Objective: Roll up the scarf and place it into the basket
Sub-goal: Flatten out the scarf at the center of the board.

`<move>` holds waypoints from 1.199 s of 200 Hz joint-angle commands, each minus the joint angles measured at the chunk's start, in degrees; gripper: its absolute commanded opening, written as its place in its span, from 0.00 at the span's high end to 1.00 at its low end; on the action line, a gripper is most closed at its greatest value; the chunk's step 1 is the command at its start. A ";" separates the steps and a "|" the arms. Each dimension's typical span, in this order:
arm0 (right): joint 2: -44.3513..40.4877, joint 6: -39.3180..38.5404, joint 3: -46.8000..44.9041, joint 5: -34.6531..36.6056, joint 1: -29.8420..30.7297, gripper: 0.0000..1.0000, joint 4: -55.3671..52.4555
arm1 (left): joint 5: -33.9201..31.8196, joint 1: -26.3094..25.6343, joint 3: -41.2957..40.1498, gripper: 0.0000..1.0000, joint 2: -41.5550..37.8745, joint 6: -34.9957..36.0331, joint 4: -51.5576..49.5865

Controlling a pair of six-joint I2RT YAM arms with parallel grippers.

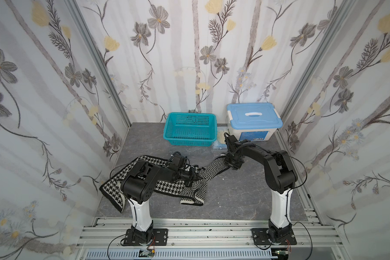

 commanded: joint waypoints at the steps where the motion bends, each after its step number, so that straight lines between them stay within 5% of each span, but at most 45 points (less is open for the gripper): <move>1: 1.13 0.99 -0.09 -1.75 0.76 0.58 -0.20 | -0.60 0.04 -0.27 1.00 1.25 -5.52 1.65; 76: 1.72 1.98 2.63 -0.09 1.35 0.75 -0.32 | 2.65 0.04 -2.58 1.00 0.93 -4.37 2.09; 100: 2.73 1.88 4.35 -0.11 1.69 1.00 -1.21 | 3.93 0.17 -2.38 1.00 1.00 -3.98 1.58; 149: -3.20 -1.20 -0.29 1.01 1.25 1.00 0.22 | 4.16 0.34 1.48 1.00 0.26 -2.18 -2.96; 162: -7.34 -3.65 -1.85 2.16 0.32 1.00 0.15 | 3.99 0.41 4.06 0.89 -0.46 1.08 -7.84; 201: -23.01 -7.96 -8.56 4.62 -3.85 1.00 -0.91 | 4.75 1.69 11.69 0.36 -2.21 5.31 -15.51; 240: -38.17 -13.39 -7.96 8.13 -9.52 1.00 -6.52 | 4.54 2.87 21.97 0.26 -3.91 19.29 -35.30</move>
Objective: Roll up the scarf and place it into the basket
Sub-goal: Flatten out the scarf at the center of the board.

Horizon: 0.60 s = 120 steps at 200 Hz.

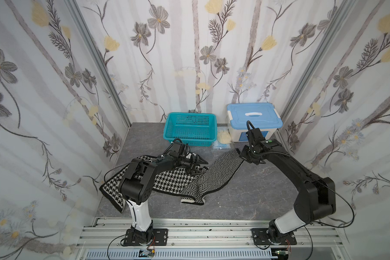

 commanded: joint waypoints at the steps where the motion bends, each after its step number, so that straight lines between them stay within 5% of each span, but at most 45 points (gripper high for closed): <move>1: -6.41 -5.21 1.62 4.13 -1.86 1.00 -3.43 | 0.94 0.83 4.29 0.26 -1.31 10.73 -15.11; 42: -13.62 -13.71 15.49 5.99 -2.44 1.00 -9.67 | -4.78 4.35 4.52 0.26 -2.55 25.83 -33.42; 74: -16.63 -18.20 25.88 6.42 -3.67 1.00 -9.99 | -8.07 4.87 -0.54 0.26 -4.52 28.69 -35.14; 120: -14.72 -22.22 42.05 -3.23 -10.37 1.00 -9.95 | -11.95 3.77 0.04 0.26 -2.73 31.88 -37.59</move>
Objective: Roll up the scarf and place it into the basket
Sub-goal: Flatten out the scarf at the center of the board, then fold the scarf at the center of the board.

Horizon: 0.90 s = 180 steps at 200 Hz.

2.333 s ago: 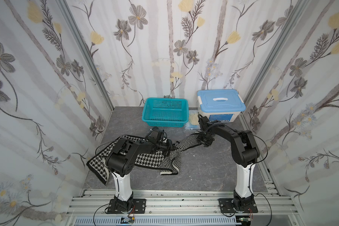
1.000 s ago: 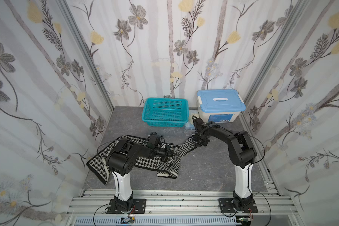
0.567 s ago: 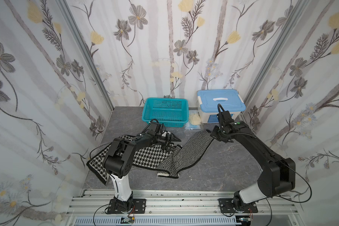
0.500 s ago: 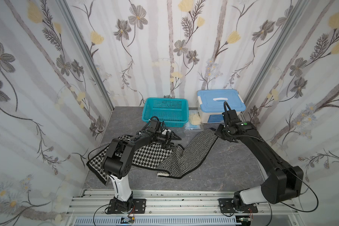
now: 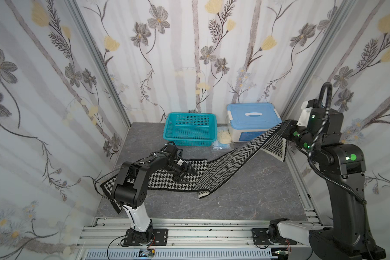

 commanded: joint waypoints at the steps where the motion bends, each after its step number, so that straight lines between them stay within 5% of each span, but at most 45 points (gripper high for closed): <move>1: 1.16 -3.49 6.15 -6.06 -3.60 1.00 0.74 | -2.66 -0.81 0.65 0.26 1.19 3.83 -2.35; 56: 6.75 -0.21 25.28 -20.40 -16.16 1.00 3.30 | -5.07 -10.68 7.44 0.26 11.23 -0.52 2.89; 123: 15.55 7.30 39.56 -31.52 -30.58 1.00 6.84 | 1.28 -24.89 20.03 0.25 23.57 -16.83 18.19; 152: 18.23 8.88 40.20 -36.20 -30.39 1.00 8.28 | 3.53 -25.75 24.66 0.25 24.88 -18.78 19.32; 180: 19.16 6.66 40.20 -40.25 -26.02 1.00 8.23 | -0.31 -20.60 16.15 0.25 14.59 -18.07 18.54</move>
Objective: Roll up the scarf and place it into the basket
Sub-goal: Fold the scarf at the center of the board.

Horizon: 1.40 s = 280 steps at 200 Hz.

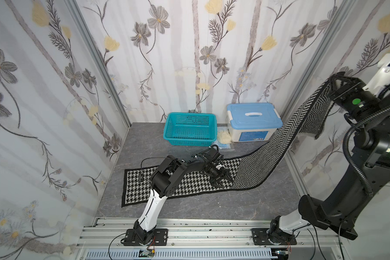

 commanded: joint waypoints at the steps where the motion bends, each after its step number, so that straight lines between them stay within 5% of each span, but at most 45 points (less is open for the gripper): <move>1: 0.51 -0.68 0.18 -6.68 2.74 1.00 2.52 | -3.25 3.99 -5.62 0.25 -7.63 -1.44 0.39; 18: 1.57 -3.17 0.21 -9.06 8.23 1.00 0.13 | -4.43 8.11 -10.87 0.23 -15.14 1.37 -3.27; 60: 1.25 -9.67 -5.32 -2.43 29.20 1.00 -2.99 | -7.01 18.47 -21.67 0.21 -29.30 6.59 -11.21; 95: 3.60 -6.22 -10.96 2.32 45.03 1.00 1.10 | -4.55 33.38 -31.28 0.16 -41.50 8.97 -13.80; 135: 10.78 0.88 -19.25 3.09 59.53 1.00 16.64 | -1.01 47.48 -30.95 0.09 -51.48 14.12 -23.79; 212: 33.18 11.89 -10.22 -6.36 68.85 1.00 30.88 | 0.68 60.28 -30.04 0.08 -54.48 10.95 -19.98; 280: 44.77 16.42 -10.16 -14.40 72.72 1.00 38.69 | -14.33 69.73 -20.88 0.09 -52.64 19.33 -32.34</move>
